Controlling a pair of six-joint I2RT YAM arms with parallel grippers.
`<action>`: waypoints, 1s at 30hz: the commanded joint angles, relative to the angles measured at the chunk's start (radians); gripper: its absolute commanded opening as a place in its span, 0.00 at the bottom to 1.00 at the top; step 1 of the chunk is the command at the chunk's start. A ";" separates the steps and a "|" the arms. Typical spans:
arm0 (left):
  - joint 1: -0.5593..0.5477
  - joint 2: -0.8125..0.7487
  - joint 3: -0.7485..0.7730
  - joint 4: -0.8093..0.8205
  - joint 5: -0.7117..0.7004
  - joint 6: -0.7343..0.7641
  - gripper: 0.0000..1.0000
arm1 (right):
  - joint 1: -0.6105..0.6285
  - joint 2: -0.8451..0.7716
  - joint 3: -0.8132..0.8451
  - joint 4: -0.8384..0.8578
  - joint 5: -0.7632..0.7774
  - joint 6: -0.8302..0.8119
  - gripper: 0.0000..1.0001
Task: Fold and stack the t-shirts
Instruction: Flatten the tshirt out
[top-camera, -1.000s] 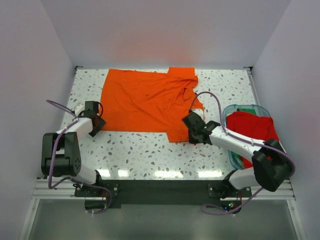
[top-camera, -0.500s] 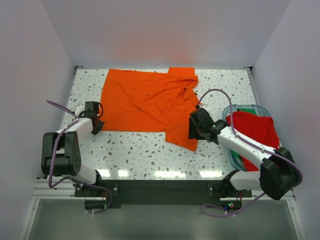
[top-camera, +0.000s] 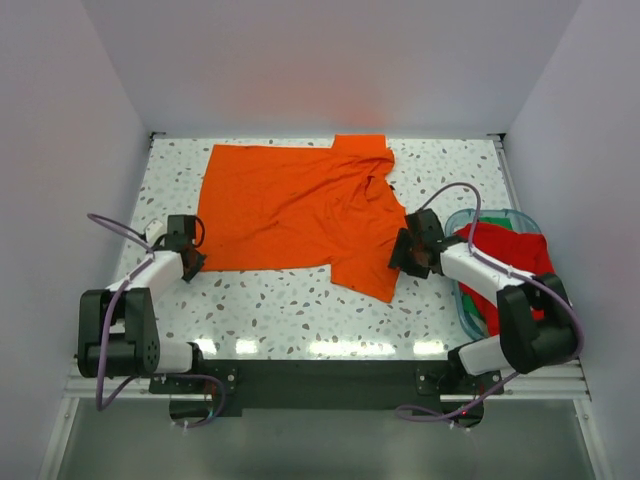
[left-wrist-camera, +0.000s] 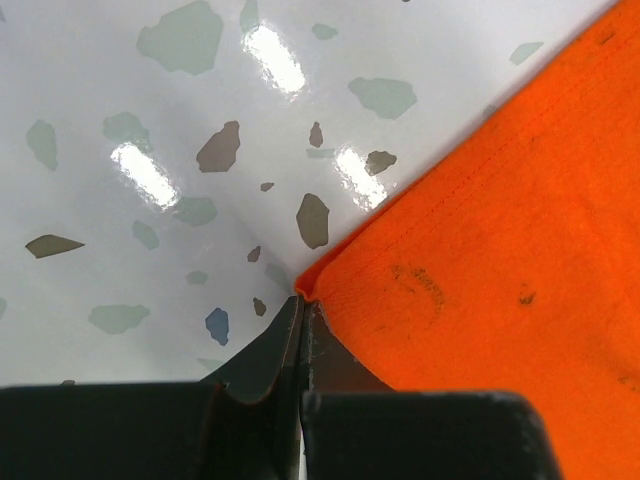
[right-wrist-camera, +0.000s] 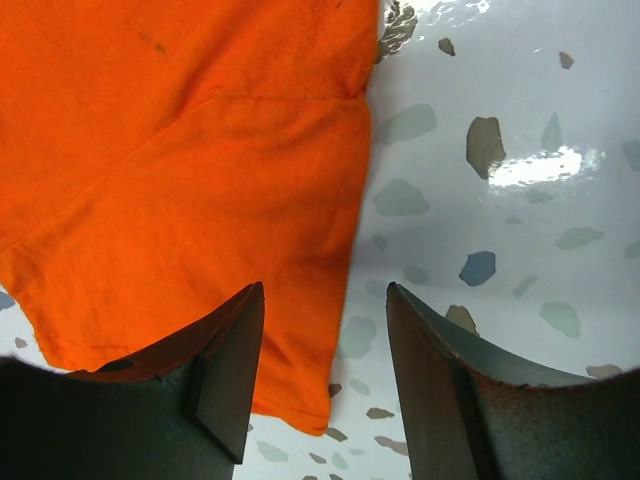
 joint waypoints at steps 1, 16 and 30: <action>0.000 -0.039 -0.010 -0.011 -0.034 -0.002 0.00 | -0.001 0.039 -0.005 0.112 -0.034 0.040 0.55; 0.000 -0.059 0.001 0.003 -0.006 0.018 0.00 | -0.103 0.166 0.104 0.175 0.085 0.109 0.55; 0.000 -0.050 0.000 0.032 0.034 0.020 0.00 | -0.123 0.245 0.107 0.243 -0.007 0.137 0.33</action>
